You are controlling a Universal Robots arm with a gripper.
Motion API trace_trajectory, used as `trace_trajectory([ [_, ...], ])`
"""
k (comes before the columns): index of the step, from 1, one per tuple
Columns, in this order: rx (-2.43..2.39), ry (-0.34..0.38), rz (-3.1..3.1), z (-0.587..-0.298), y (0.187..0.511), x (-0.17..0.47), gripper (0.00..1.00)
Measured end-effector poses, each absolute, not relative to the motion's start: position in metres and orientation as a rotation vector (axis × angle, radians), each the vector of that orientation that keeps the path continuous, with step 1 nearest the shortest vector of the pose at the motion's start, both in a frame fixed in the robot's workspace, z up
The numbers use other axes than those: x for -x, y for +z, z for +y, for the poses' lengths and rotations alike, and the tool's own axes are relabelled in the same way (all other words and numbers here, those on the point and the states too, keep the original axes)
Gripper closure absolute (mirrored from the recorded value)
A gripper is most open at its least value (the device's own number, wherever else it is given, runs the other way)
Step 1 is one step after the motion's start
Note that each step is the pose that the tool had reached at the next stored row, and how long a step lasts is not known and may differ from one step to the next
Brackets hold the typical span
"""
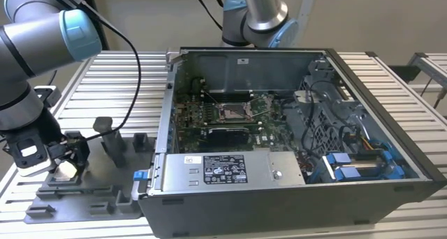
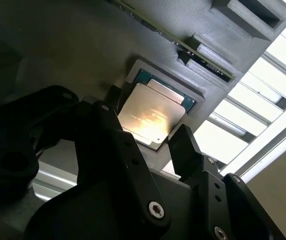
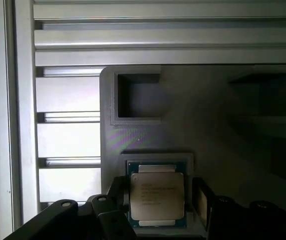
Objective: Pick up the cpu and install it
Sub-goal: 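Place the cpu into insertion slot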
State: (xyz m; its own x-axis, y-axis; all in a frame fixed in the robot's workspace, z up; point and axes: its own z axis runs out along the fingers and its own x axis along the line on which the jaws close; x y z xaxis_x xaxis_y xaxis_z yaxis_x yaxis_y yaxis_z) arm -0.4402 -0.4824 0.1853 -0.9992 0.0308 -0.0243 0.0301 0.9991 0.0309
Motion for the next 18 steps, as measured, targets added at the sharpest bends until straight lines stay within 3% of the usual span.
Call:
trace_trajectory([
  [18,-0.046,0.046,3.125,-0.4823,0.1856,0.4394,0.00],
])
